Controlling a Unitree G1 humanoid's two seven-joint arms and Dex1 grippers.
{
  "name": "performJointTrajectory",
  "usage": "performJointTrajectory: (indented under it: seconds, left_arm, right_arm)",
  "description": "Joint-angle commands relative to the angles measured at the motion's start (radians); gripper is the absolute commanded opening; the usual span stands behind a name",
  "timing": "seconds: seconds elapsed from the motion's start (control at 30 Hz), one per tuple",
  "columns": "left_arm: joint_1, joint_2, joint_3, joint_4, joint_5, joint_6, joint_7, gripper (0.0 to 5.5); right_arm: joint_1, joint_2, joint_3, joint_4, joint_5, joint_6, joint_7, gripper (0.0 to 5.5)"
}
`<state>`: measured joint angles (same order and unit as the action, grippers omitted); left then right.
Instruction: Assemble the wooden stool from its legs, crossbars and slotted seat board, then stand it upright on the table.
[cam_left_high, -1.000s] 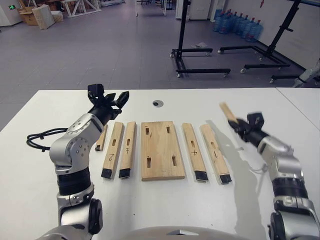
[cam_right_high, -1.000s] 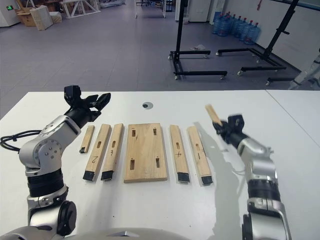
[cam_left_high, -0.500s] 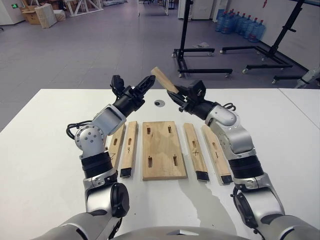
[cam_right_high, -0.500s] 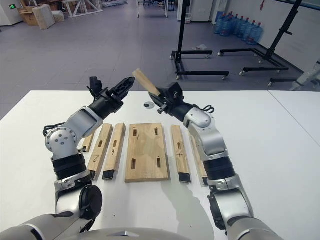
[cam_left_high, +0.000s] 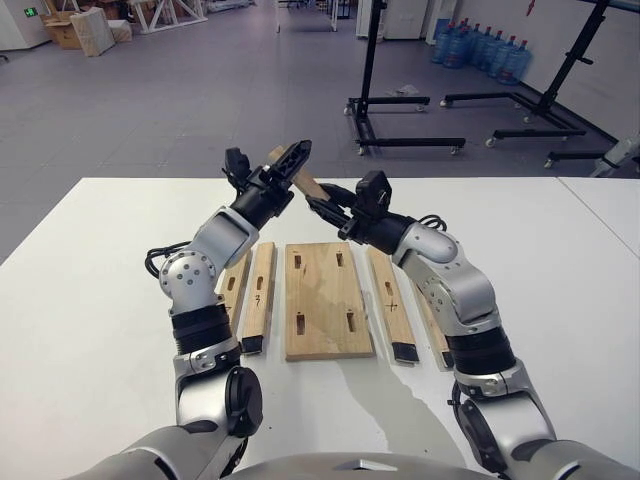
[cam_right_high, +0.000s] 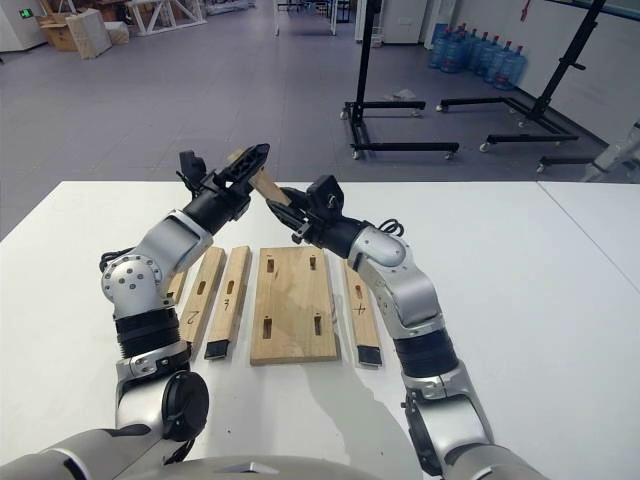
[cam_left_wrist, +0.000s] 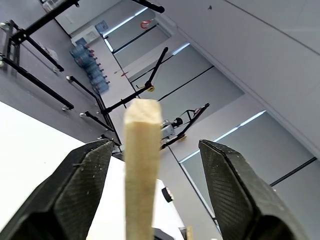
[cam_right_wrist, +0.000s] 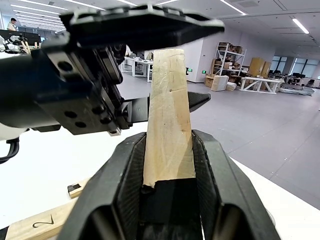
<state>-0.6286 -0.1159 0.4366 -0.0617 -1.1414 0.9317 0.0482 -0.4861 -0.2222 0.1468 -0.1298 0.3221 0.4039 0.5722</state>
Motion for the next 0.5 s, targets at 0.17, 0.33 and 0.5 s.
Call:
performJointTrajectory:
  seconds: [0.17, 0.33, 0.5]
  left_arm:
    - [0.000, 0.028, -0.027, 0.002, -0.077, 0.004, 0.041, 2.46]
    - [0.007, 0.055, -0.034, 0.009, -0.103, 0.006, 0.045, 1.74]
    - [0.019, 0.068, -0.052, 0.011, -0.100, 0.000, 0.040, 0.95]
  right_arm:
    - [0.002, -0.002, 0.000, -0.005, -0.001, 0.003, 0.010, 1.29]
    - [0.003, -0.006, -0.002, -0.009, 0.000, 0.002, 0.013, 1.29]
    - [-0.001, -0.003, -0.005, -0.008, 0.001, 0.001, 0.014, 1.29]
